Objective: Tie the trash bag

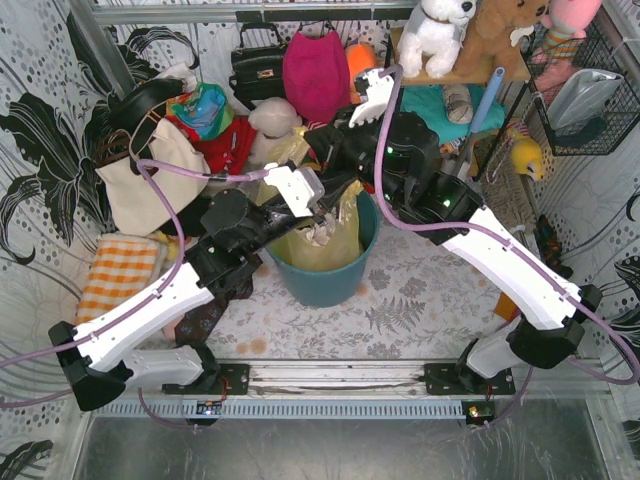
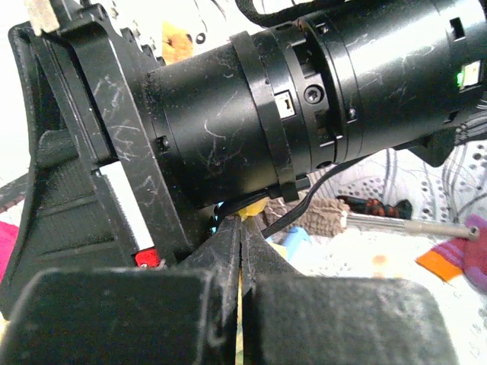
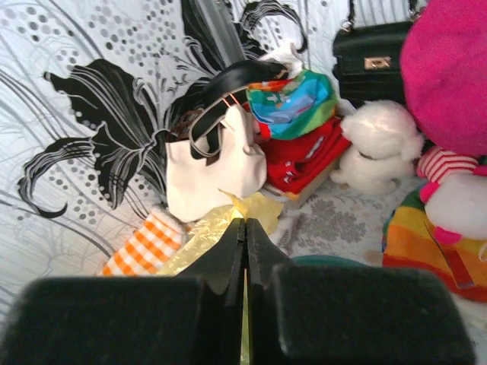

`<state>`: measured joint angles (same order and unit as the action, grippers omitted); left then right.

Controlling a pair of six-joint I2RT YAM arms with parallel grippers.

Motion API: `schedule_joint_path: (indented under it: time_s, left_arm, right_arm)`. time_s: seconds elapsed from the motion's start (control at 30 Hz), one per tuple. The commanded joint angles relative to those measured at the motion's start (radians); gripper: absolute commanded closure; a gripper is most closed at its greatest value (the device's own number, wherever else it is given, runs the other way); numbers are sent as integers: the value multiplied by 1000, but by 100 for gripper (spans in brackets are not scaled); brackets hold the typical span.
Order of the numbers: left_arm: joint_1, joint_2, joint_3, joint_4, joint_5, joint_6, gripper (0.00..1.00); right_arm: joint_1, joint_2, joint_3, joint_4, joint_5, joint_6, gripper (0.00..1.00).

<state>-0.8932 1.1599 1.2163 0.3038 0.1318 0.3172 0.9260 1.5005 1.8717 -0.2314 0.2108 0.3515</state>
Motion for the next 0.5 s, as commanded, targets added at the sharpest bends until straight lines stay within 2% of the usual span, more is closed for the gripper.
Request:
schedule_joint_path:
  time_s: [0.0, 0.23, 0.37, 0.47]
  left_arm:
    - [73, -41, -19, 74, 9, -30, 100]
    - [79, -125, -82, 78, 60, -31, 100]
    - [80, -175, -109, 71, 92, -32, 100]
    - [82, -173, -110, 78, 46, -33, 100]
  right_arm:
    - [-7, -130, -100, 41, 45, 53, 100]
    - [-69, -254, -295, 132, 37, 148, 100]
    - [-79, -262, -304, 144, -3, 159, 100]
    - [-79, -259, -306, 151, -61, 171, 100]
